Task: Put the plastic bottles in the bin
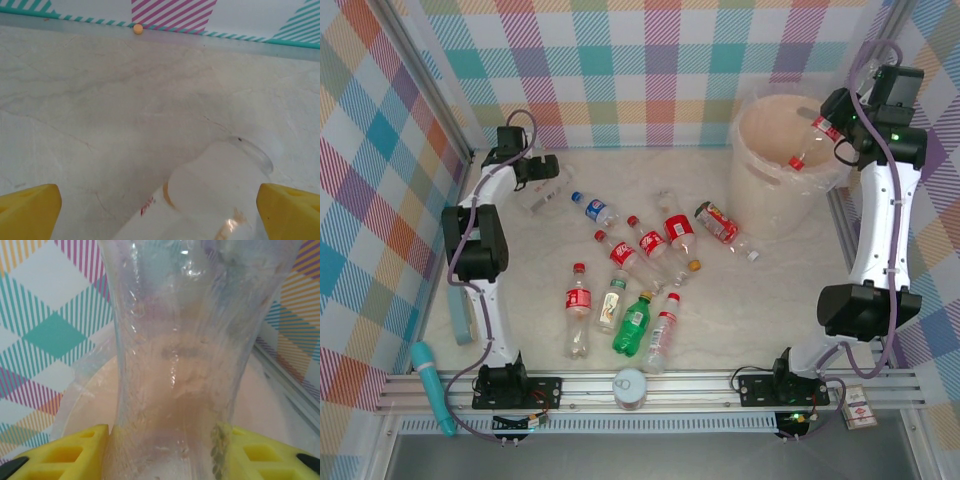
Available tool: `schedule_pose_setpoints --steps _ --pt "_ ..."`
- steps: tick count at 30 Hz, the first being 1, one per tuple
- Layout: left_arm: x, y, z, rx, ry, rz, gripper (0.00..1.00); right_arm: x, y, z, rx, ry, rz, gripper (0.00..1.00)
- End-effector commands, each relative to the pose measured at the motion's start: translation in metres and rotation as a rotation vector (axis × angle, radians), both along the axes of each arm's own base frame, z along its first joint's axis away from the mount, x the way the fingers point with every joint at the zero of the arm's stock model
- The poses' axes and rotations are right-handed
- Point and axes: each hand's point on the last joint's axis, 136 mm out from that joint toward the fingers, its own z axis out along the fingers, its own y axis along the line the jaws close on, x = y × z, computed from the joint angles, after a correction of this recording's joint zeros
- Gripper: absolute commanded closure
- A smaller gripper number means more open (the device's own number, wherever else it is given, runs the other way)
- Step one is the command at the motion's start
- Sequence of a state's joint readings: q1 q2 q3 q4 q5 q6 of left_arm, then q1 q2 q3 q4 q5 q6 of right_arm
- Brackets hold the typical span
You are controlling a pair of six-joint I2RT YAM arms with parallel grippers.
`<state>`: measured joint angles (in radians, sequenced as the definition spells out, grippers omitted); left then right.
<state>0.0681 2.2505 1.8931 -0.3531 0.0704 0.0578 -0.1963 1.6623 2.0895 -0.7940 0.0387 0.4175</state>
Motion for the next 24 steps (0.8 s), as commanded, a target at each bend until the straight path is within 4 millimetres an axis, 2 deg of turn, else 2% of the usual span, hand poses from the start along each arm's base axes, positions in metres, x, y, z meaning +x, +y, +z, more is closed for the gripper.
schedule_pose_setpoints --steps 1,5,8,12,15,20,24 --pt "0.008 0.002 -0.011 -0.005 0.036 -0.044 0.00 0.018 0.004 0.005 0.040 -0.054 0.019 0.50" --pt "0.008 -0.006 -0.032 -0.054 0.116 -0.070 0.00 0.035 0.000 -0.030 0.039 0.007 0.024 0.50" --pt "0.002 -0.007 -0.038 -0.059 0.144 -0.067 0.00 0.040 0.005 -0.052 0.041 0.047 0.050 0.49" --pt "-0.007 -0.007 -0.044 -0.058 0.183 -0.067 0.00 0.039 0.015 -0.070 0.032 0.089 0.094 0.46" --pt "-0.013 -0.012 -0.050 -0.071 0.201 -0.086 0.01 0.033 0.019 -0.078 0.030 0.109 0.109 0.39" --pt "-0.024 -0.019 -0.056 -0.054 0.235 -0.108 0.02 0.015 0.013 -0.075 -0.043 0.144 0.097 0.23" --pt "-0.028 -0.022 -0.058 -0.035 0.243 -0.121 0.02 -0.005 0.017 -0.049 -0.065 0.113 0.109 0.13"
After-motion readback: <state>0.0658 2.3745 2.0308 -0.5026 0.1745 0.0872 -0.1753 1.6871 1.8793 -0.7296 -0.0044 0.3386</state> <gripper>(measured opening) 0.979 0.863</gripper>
